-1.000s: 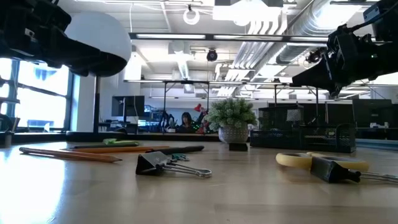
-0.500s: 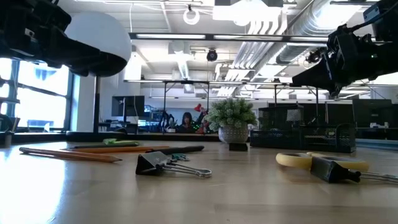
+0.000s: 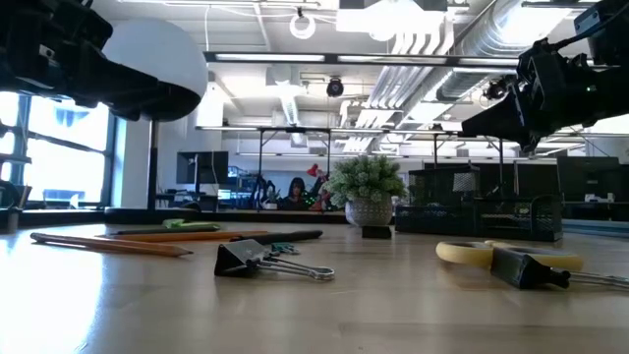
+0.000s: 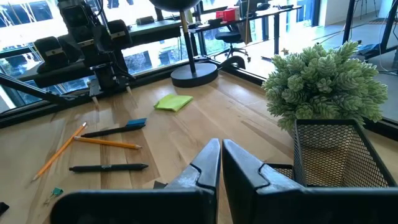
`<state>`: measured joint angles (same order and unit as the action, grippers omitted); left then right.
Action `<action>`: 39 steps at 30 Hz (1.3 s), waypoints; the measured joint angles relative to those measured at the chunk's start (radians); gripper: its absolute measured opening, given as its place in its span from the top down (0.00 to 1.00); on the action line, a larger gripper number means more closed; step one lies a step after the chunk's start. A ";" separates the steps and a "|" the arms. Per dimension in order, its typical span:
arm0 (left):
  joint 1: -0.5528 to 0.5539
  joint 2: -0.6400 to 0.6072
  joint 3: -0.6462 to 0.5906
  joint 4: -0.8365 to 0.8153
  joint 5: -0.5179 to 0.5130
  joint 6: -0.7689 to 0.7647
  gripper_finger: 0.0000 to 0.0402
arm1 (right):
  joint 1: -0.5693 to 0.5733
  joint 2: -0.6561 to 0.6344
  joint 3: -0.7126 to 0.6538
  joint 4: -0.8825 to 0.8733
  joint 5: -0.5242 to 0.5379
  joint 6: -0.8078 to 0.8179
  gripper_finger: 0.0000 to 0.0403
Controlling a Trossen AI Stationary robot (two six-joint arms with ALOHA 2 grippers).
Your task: Pick and place office supplies into organizer
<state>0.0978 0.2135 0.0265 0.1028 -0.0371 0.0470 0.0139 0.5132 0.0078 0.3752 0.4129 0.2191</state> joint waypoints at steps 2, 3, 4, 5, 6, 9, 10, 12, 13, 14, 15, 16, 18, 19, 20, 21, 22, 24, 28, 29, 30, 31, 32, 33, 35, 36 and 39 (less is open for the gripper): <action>0.000 0.000 0.000 0.000 0.000 0.000 0.68 | 0.000 0.000 0.000 0.000 0.000 0.000 0.97; 0.000 0.000 0.000 0.000 0.000 0.000 0.68 | 0.000 0.000 0.000 0.000 0.000 0.000 0.97; 0.000 0.000 0.000 0.000 0.000 0.000 0.68 | 0.000 0.000 0.000 0.000 0.000 0.000 0.97; 0.000 0.000 0.000 0.000 0.000 0.000 0.68 | 0.000 0.000 0.000 0.000 0.000 0.000 0.97; 0.000 0.000 0.000 0.000 0.000 0.000 0.68 | 0.000 0.000 0.000 0.000 0.000 0.000 0.97; 0.000 0.000 0.000 0.000 0.001 -0.002 0.68 | 0.000 0.000 0.000 0.000 0.000 0.000 0.97; 0.000 0.000 0.000 0.000 0.001 -0.002 0.68 | 0.000 0.000 0.000 0.000 0.000 0.000 0.97; 0.000 0.000 0.000 0.003 0.001 -0.003 0.68 | 0.000 0.000 0.000 0.000 0.000 0.000 0.97; 0.000 0.000 0.000 0.011 0.002 -0.003 0.68 | 0.000 0.000 0.000 0.000 0.000 0.000 0.97; 0.000 0.000 0.000 0.022 0.003 -0.003 0.68 | 0.000 0.000 0.000 0.000 0.000 0.000 0.97; 0.000 0.000 0.000 0.033 0.003 -0.003 0.68 | 0.000 0.000 0.000 0.000 0.000 0.000 0.97; 0.000 0.000 0.000 0.040 0.003 -0.003 0.68 | 0.000 0.000 0.000 0.000 0.000 0.000 0.97; 0.000 0.001 0.000 0.063 0.003 -0.003 0.68 | 0.000 0.000 0.000 0.000 0.000 0.000 0.97; 0.000 0.001 0.000 0.089 0.003 -0.003 0.68 | 0.000 0.000 0.000 0.000 0.000 0.000 0.97; 0.000 0.000 0.000 0.119 0.003 -0.004 0.68 | 0.000 0.000 0.000 0.000 0.000 0.000 0.97; 0.000 0.000 0.000 0.146 0.003 -0.005 0.68 | 0.000 0.000 0.000 0.000 0.000 0.000 0.97; 0.000 0.000 0.000 0.168 0.003 -0.011 0.68 | 0.000 0.000 0.000 0.000 0.000 0.000 0.97; 0.000 0.000 0.000 0.201 0.003 -0.039 0.68 | 0.000 0.000 0.000 0.000 0.000 0.000 0.97; 0.000 0.000 0.000 0.253 0.003 -0.056 0.68 | 0.000 0.000 0.000 0.000 0.000 0.000 0.97; 0.000 0.000 0.000 0.268 0.003 -0.056 0.68 | 0.000 0.000 0.000 0.000 0.000 0.000 0.97; 0.000 0.000 0.000 0.283 0.003 -0.056 0.68 | 0.000 0.000 0.000 0.000 0.000 0.010 0.97; 0.000 0.000 0.000 0.298 0.003 -0.056 0.68 | 0.000 0.000 0.000 0.000 0.000 0.025 0.97; 0.000 0.000 0.000 0.311 0.003 -0.056 0.68 | 0.000 0.000 0.000 0.000 0.000 0.043 0.97; 0.000 0.000 0.000 0.319 0.003 -0.056 0.68 | 0.000 0.000 0.000 0.000 0.000 0.058 0.97; 0.000 0.000 0.000 0.320 -0.022 -0.056 0.68 | -0.001 0.000 0.000 0.003 0.006 0.073 0.97; -0.001 0.000 0.000 0.319 -0.048 -0.063 0.68 | -0.002 0.000 0.000 0.010 0.021 0.076 0.97; 0.000 0.000 0.000 0.320 -0.106 -0.093 0.68 | -0.003 0.000 0.000 0.046 0.052 0.103 0.97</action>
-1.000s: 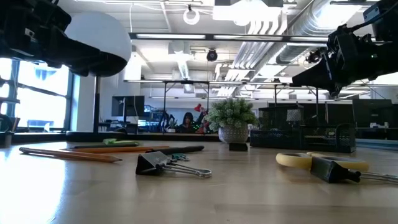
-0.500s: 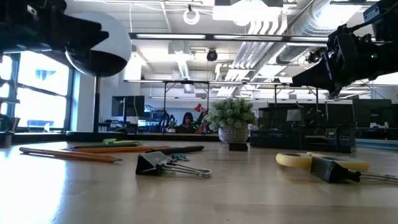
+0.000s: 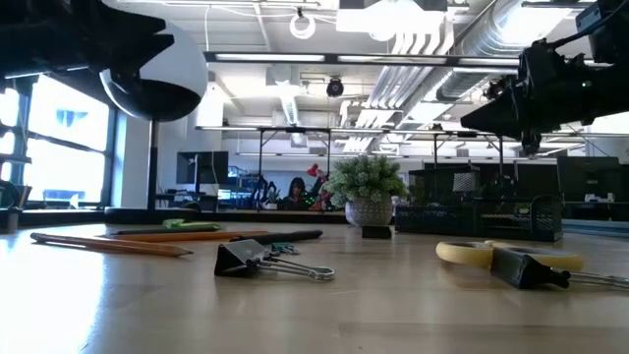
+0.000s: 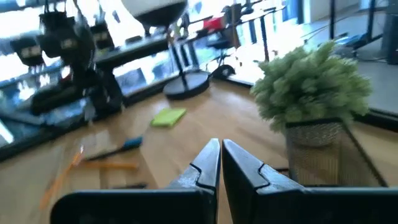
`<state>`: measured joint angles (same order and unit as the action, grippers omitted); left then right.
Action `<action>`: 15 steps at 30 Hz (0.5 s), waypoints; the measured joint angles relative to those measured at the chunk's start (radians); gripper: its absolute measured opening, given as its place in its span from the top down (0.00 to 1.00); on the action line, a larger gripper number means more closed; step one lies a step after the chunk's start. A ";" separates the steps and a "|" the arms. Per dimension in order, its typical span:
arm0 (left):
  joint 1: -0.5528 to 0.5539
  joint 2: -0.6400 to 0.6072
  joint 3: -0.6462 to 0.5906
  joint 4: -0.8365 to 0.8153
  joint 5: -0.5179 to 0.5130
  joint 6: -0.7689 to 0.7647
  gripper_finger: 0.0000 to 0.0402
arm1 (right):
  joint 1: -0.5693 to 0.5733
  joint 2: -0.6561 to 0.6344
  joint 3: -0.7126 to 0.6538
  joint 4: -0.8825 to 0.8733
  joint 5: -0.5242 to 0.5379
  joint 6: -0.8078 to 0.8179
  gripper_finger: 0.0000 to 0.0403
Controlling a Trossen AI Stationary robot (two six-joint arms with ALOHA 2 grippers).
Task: Pick and place office supplies into organizer
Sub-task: Put the top black binder clip into the desk organizer
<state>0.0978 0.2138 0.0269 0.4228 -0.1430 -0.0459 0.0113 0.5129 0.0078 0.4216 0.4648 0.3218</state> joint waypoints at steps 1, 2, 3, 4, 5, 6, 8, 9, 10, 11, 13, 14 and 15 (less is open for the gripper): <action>0.000 0.000 0.000 0.004 -0.008 -0.009 0.68 | 0.000 0.000 0.000 0.006 -0.001 0.000 0.97; 0.000 0.000 0.000 0.017 -0.008 -0.014 0.68 | 0.000 0.000 0.000 0.006 -0.004 -0.006 0.97; 0.000 0.000 0.000 0.034 -0.007 -0.015 0.68 | 0.000 0.000 0.000 0.006 -0.005 -0.009 0.97; 0.000 0.000 0.000 0.049 -0.007 -0.015 0.68 | 0.000 0.001 0.000 0.006 -0.005 -0.007 0.97; 0.000 0.000 0.000 0.060 -0.007 -0.015 0.68 | 0.000 0.003 0.000 0.008 -0.007 0.005 0.97; 0.000 0.000 0.000 0.068 -0.007 -0.015 0.68 | 0.000 0.003 0.000 0.008 -0.011 0.032 0.97; 0.000 0.000 0.000 0.088 -0.008 -0.015 0.68 | 0.000 0.002 0.001 0.010 -0.033 0.089 0.97; 0.000 0.000 0.000 0.098 -0.008 -0.014 0.68 | 0.000 0.002 0.003 0.012 -0.056 0.084 0.97; 0.000 0.000 0.000 0.104 -0.007 -0.014 0.68 | 0.000 0.003 0.008 0.008 -0.084 0.058 0.97; 0.000 0.003 0.000 0.107 -0.007 -0.014 0.68 | 0.000 0.004 0.019 0.008 -0.123 0.027 0.97; 0.000 0.015 0.000 0.119 -0.007 -0.013 0.68 | 0.000 0.006 0.052 0.016 -0.200 -0.021 0.97; 0.000 0.027 0.000 0.136 -0.007 -0.013 0.68 | 0.001 0.013 0.072 0.018 -0.229 -0.037 0.97; 0.000 0.042 0.000 0.160 -0.008 -0.012 0.68 | 0.003 0.022 0.093 0.015 -0.252 -0.056 0.97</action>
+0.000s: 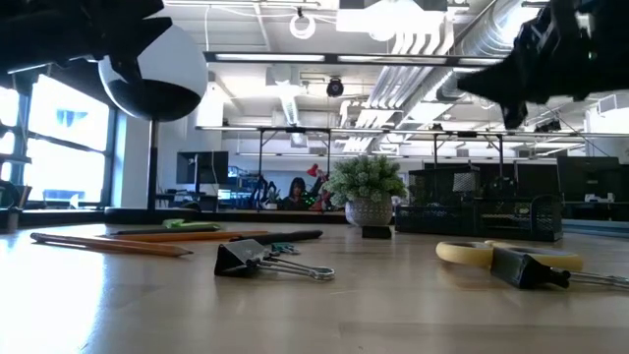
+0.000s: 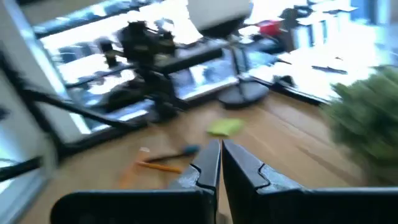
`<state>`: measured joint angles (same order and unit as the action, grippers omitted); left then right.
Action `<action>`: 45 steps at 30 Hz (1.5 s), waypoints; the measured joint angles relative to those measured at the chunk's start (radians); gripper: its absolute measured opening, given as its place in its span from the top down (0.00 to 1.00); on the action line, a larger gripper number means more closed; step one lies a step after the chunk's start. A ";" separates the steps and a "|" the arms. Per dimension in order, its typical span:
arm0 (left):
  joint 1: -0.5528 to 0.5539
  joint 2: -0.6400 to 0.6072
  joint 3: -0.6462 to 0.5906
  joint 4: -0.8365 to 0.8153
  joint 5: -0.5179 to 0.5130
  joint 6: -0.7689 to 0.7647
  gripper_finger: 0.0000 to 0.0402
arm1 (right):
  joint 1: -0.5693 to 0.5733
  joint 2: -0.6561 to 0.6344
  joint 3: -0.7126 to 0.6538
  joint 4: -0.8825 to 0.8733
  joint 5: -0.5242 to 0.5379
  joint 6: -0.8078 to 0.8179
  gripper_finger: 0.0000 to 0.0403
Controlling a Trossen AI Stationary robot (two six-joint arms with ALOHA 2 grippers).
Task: Pick and place office supplies into organizer
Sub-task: Put the top black binder clip into the desk organizer
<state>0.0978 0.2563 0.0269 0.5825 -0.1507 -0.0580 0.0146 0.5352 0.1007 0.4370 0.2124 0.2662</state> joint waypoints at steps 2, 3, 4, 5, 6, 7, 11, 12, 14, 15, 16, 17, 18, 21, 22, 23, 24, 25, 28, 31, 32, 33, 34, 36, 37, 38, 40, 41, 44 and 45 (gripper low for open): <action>0.000 0.041 0.000 0.053 -0.006 -0.002 0.68 | 0.006 0.033 0.055 -0.031 -0.031 -0.061 0.97; 0.000 0.066 0.000 0.072 -0.009 -0.011 0.68 | 0.011 0.058 0.088 -0.059 -0.033 -0.101 0.97; 0.000 0.093 0.000 0.086 -0.015 -0.025 0.68 | 0.014 0.086 0.121 -0.093 -0.033 -0.145 0.97; 0.000 0.125 0.000 0.097 -0.021 -0.042 0.68 | 0.018 0.119 0.155 -0.128 -0.030 -0.181 0.97; 0.000 0.162 0.000 0.109 -0.027 -0.055 0.68 | 0.021 0.157 0.191 -0.167 -0.028 -0.215 0.97; 0.000 0.205 0.000 0.123 -0.027 -0.062 0.68 | 0.021 0.196 0.224 -0.204 -0.026 -0.244 0.97; 0.000 0.348 0.000 0.202 -0.023 -0.077 0.68 | 0.021 0.349 0.356 -0.330 -0.030 -0.369 0.97; 0.000 0.378 0.001 0.231 -0.015 -0.078 0.68 | 0.021 0.385 0.387 -0.363 -0.030 -0.409 0.97; 0.000 0.429 0.001 0.264 0.004 -0.081 0.68 | 0.021 0.453 0.447 -0.433 -0.031 -0.487 0.95; 0.000 0.451 0.001 0.274 0.005 -0.082 0.68 | 0.018 0.488 0.480 -0.463 -0.032 -0.519 0.94; 0.000 0.473 0.001 0.284 0.005 -0.086 0.68 | 0.014 0.522 0.514 -0.494 -0.032 -0.549 0.92; 0.000 0.496 0.003 0.289 0.003 -0.088 0.68 | 0.007 0.556 0.546 -0.522 -0.032 -0.572 0.90; 0.000 0.517 0.008 0.285 -0.001 -0.089 0.68 | -0.001 0.592 0.580 -0.550 -0.032 -0.587 0.88; 0.000 0.581 0.037 0.283 -0.006 -0.088 0.68 | -0.033 0.700 0.668 -0.608 -0.032 -0.607 0.81; 0.000 0.602 0.049 0.283 -0.004 -0.088 0.68 | -0.044 0.734 0.695 -0.618 -0.032 -0.604 0.79; 0.000 0.622 0.059 0.283 0.003 -0.087 0.68 | -0.054 0.767 0.721 -0.627 -0.032 -0.592 0.78; 0.000 0.642 0.069 0.282 0.010 -0.087 0.68 | -0.063 0.799 0.744 -0.632 -0.032 -0.580 0.76; 0.000 0.661 0.077 0.282 0.015 -0.087 0.68 | -0.071 0.828 0.764 -0.643 -0.036 -0.577 0.75; 0.000 0.711 0.092 0.282 0.027 -0.076 0.68 | -0.090 0.908 0.803 -0.688 -0.108 -0.602 0.73; 0.000 0.756 0.107 0.282 0.027 -0.069 0.68 | -0.094 0.982 0.815 -0.705 -0.191 -0.711 0.73; 0.000 0.770 0.113 0.282 0.027 -0.069 0.68 | -0.094 1.005 0.815 -0.708 -0.203 -0.761 0.73; 0.000 0.786 0.120 0.282 0.027 -0.068 0.68 | -0.094 1.029 0.815 -0.709 -0.210 -0.820 0.73; 0.000 0.798 0.125 0.281 0.028 -0.066 0.68 | -0.094 1.052 0.815 -0.708 -0.210 -0.884 0.73; 0.000 0.824 0.137 0.282 0.039 -0.054 0.68 | -0.091 1.091 0.815 -0.700 -0.189 -0.987 0.72; 0.000 0.834 0.141 0.282 0.049 -0.051 0.68 | -0.091 1.109 0.815 -0.689 -0.175 -1.018 0.71; 0.000 0.846 0.145 0.282 0.054 -0.049 0.68 | -0.091 1.122 0.815 -0.678 -0.162 -1.037 0.70; 0.000 0.866 0.156 0.282 0.057 -0.044 0.68 | -0.091 1.140 0.815 -0.650 -0.162 -1.062 0.66; -0.001 0.874 0.159 0.282 0.058 -0.043 0.68 | -0.092 1.146 0.815 -0.638 -0.169 -1.078 0.63; 0.000 0.892 0.168 0.280 0.062 -0.043 0.68 | -0.094 1.157 0.815 -0.602 -0.223 -1.104 0.53; 0.000 0.894 0.169 0.279 0.068 -0.043 0.68 | -0.093 1.160 0.815 -0.590 -0.236 -1.104 0.49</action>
<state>0.0975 1.1507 0.1957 0.8619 -0.0824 -0.1009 -0.0784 1.6949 0.9157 -0.1530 -0.0236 -0.8383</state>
